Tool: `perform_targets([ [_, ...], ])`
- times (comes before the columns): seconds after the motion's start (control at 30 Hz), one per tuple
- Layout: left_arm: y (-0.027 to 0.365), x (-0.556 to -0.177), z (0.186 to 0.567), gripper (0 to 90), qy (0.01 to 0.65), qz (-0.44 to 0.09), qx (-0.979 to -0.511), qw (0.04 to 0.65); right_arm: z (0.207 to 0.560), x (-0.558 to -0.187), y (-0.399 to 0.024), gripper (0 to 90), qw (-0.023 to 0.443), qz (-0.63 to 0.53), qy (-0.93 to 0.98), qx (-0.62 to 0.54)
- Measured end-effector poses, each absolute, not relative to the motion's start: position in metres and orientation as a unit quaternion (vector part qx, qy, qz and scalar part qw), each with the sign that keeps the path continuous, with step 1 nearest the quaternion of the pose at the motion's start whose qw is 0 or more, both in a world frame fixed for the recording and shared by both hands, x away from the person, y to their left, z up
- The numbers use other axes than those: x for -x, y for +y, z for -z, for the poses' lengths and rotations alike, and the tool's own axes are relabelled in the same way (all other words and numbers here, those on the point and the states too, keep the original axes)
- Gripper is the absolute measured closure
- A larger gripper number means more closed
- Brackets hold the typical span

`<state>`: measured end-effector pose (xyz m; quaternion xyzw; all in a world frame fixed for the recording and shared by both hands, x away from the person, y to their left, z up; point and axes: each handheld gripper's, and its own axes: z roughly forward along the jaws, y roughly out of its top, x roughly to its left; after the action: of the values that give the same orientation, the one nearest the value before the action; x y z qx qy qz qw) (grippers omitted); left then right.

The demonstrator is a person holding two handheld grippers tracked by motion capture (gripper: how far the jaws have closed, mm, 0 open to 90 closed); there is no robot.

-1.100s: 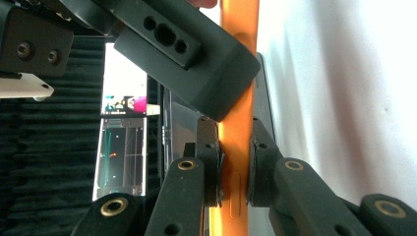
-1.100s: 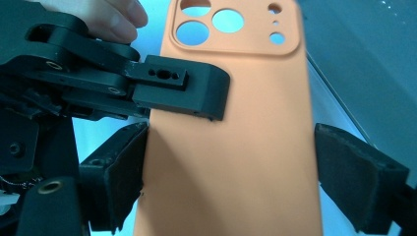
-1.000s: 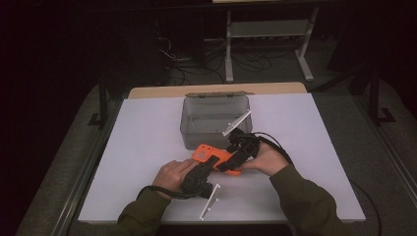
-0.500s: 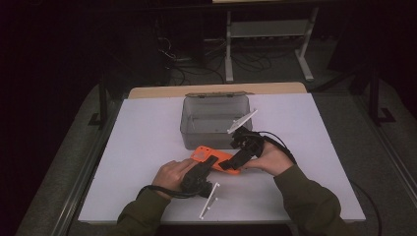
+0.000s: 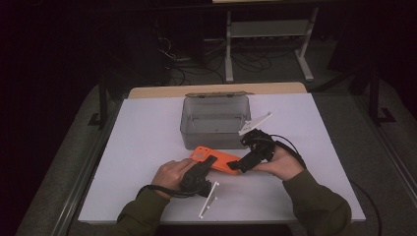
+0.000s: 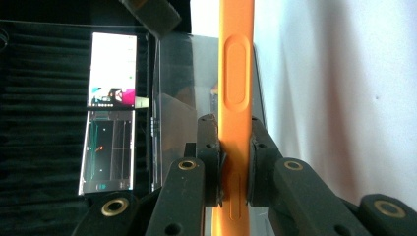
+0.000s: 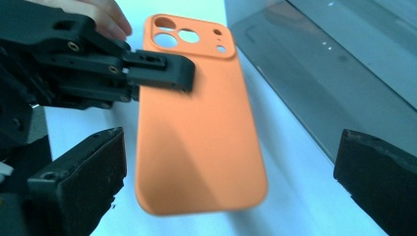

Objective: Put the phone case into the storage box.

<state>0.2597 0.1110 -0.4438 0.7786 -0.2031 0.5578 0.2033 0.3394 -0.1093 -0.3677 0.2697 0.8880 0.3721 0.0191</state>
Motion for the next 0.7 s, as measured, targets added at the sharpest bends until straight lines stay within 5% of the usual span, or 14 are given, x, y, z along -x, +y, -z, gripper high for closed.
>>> perform_targets([
  [0.7, 0.113, -0.26, 0.443, 79.7, -0.202, -0.56, -0.78, 0.193, 0.38, -0.317, -0.167, 0.0, 0.084, -0.389, 0.863, -0.312],
])
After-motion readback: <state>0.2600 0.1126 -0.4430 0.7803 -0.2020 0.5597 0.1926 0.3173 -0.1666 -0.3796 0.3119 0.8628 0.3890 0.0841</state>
